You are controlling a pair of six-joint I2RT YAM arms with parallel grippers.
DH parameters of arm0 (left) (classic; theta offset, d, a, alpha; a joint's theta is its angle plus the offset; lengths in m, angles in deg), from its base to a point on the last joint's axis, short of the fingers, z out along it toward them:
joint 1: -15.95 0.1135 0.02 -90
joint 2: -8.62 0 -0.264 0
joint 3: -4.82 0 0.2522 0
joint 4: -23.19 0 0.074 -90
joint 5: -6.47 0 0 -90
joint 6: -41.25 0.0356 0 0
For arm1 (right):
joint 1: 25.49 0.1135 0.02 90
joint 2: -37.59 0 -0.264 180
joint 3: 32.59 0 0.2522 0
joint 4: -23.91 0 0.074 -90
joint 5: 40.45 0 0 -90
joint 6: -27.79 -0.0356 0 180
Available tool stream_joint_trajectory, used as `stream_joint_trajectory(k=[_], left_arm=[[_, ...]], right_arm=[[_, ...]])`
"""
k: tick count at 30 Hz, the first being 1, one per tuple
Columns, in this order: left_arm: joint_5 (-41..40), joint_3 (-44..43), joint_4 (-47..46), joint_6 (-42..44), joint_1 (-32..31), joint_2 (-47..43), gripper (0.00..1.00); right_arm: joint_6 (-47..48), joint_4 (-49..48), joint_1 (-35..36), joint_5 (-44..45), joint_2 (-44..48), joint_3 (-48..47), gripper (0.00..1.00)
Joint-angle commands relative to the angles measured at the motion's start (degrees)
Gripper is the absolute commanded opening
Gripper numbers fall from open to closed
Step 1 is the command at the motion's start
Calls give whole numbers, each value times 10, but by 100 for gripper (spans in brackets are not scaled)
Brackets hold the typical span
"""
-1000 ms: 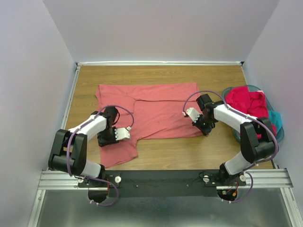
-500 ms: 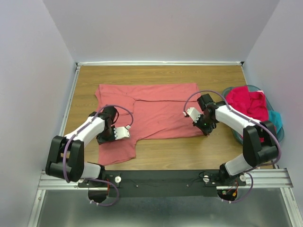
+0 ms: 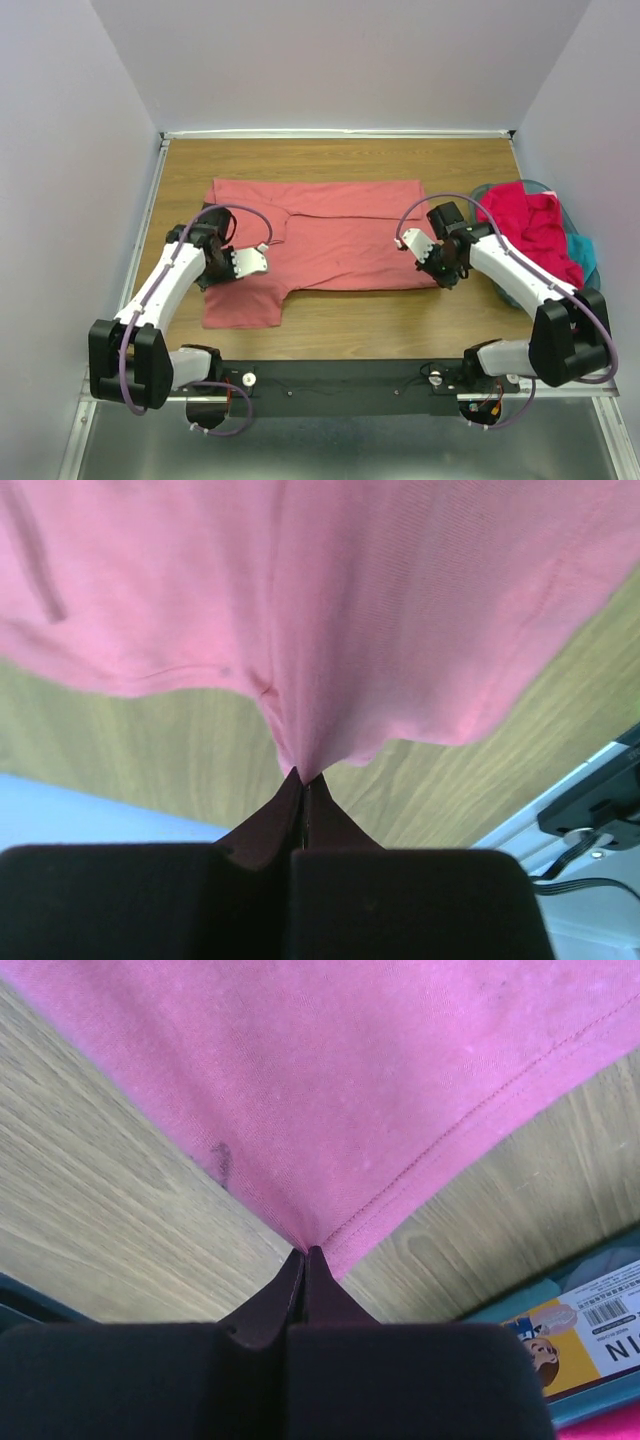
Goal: Fold and stack the t-shirts
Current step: Grap the side of the flattened tshirt closest away from the robot with both arms, then fold the other side of the tshirt into a rectangle
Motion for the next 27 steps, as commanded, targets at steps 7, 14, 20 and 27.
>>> stream_joint_trajectory(k=[7, 14, 20, 27], left_arm=[[48, -107, -31, 8, 32, 60, 0], [38, -156, -88, -8, 31, 107, 0], [27, -196, -115, -12, 32, 156, 0], [27, -226, -135, -8, 47, 207, 0]], right_arm=[[33, 20, -39, 18, -59, -86, 0], [51, 19, -67, 12, -129, -151, 1], [66, 19, -78, 10, -194, -208, 0], [80, 20, -83, 13, -263, -279, 1]])
